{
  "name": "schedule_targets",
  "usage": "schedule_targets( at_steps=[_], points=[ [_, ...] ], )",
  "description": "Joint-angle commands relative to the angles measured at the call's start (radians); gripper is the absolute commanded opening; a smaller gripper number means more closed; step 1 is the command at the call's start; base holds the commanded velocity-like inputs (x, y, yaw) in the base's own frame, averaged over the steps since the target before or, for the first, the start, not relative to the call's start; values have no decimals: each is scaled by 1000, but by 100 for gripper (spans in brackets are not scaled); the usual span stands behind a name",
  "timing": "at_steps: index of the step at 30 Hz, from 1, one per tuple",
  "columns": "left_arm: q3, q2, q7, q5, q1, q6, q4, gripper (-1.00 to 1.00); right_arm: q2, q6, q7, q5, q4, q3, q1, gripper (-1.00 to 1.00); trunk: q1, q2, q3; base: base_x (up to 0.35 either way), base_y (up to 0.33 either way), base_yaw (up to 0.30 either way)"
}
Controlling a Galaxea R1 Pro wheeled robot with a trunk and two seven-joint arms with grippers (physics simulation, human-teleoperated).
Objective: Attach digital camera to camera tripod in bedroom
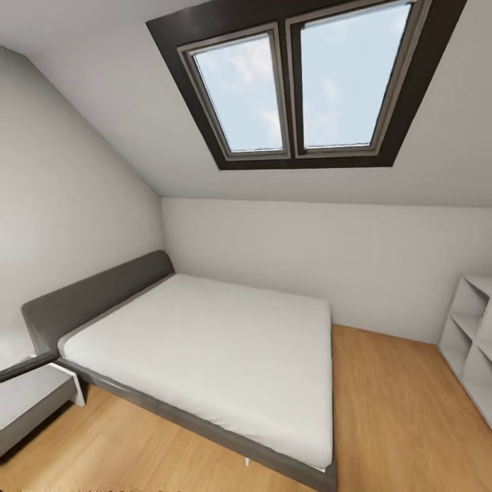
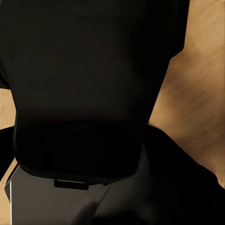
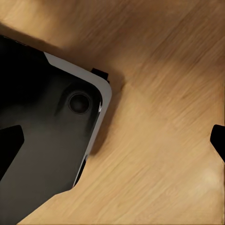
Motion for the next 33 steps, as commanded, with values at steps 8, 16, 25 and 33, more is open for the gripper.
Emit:
schedule_targets(
  at_steps=[8, 16, 25, 33],
  points=[
    [-10, 0, 3, 7, 0, -2, -1, -100, 0, -5, 2, 3, 2, 1, 0, 100, 0, -1, 0, 21, -1, 298],
    [-9, 0, 3, 7, 0, -3, -1, -100, 0, -5, 2, 3, 2, 1, 0, 100, 0, -1, 0, 3, 0, 298],
    [-9, 0, 3, 7, 0, -3, -1, -100, 0, -5, 2, 3, 2, 1, 0, 100, 0, -1, 0, 0, 0, 298],
    [-9, -2, 3, 7, 0, -3, -1, -100, 0, -5, 2, 3, 2, 1, 0, 100, 0, -1, 0, 0, 0, 298]
  ],
)
